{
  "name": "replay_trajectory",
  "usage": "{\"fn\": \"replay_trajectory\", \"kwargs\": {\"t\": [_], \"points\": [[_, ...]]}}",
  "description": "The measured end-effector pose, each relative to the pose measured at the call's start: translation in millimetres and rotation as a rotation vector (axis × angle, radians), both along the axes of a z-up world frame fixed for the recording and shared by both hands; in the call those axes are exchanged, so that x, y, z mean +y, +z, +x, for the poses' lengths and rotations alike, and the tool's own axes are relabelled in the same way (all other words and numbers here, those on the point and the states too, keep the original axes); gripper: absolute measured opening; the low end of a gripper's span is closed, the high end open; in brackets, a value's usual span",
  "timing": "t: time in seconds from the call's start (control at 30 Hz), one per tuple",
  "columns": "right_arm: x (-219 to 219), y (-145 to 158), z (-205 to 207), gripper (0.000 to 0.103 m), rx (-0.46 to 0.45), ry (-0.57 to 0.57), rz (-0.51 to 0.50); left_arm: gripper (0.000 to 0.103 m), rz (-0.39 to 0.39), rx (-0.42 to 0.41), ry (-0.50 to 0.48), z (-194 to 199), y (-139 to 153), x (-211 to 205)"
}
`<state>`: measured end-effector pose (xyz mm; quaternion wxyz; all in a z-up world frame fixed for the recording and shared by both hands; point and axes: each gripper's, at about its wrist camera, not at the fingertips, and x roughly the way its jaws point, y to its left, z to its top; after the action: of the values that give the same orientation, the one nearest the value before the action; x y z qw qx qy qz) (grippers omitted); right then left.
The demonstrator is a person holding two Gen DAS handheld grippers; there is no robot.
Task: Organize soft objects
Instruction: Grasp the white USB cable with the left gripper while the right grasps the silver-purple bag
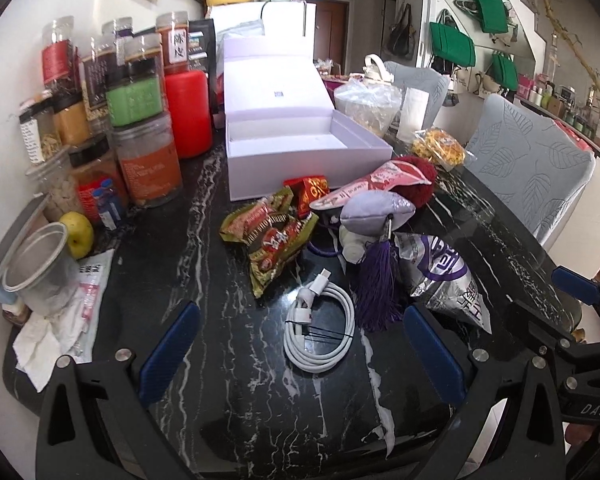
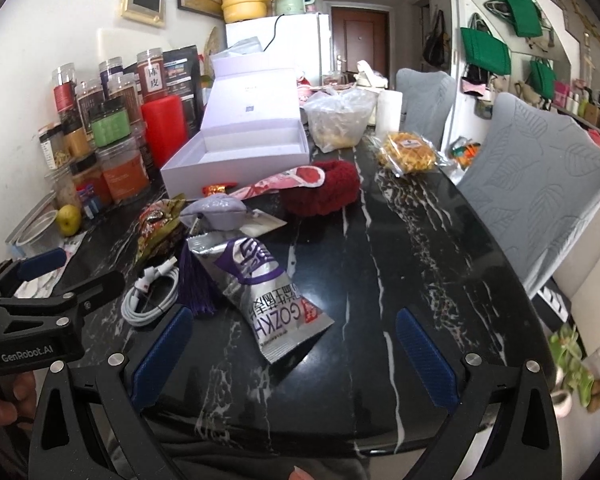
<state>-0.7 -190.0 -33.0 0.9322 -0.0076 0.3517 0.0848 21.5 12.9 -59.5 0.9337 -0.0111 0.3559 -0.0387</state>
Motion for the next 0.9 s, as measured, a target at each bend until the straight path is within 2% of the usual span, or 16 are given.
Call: {"fn": "replay_trajectory", "kwargs": {"t": [0.3, 0.57, 0.67, 0.83, 0.9], "points": [[-4, -17, 18, 0.103, 0.039, 0.046, 0.026, 0.103, 0.011, 0.045, -0.033, 20, -15, -7], [-1, -30, 37, 0.103, 0.074, 0.091, 0.010, 0.103, 0.022, 0.109, -0.061, 38, -33, -11], [0, -35, 45, 0.103, 0.083, 0.109, 0.008, 0.099, 0.036, 0.137, -0.069, 45, -41, -12], [3, -40, 57, 0.103, 0.104, 0.133, 0.016, 0.096, 0.011, 0.181, -0.105, 52, -51, -10], [3, -41, 60, 0.103, 0.111, 0.142, 0.017, 0.093, 0.047, 0.175, -0.120, 50, -52, -12]]}}
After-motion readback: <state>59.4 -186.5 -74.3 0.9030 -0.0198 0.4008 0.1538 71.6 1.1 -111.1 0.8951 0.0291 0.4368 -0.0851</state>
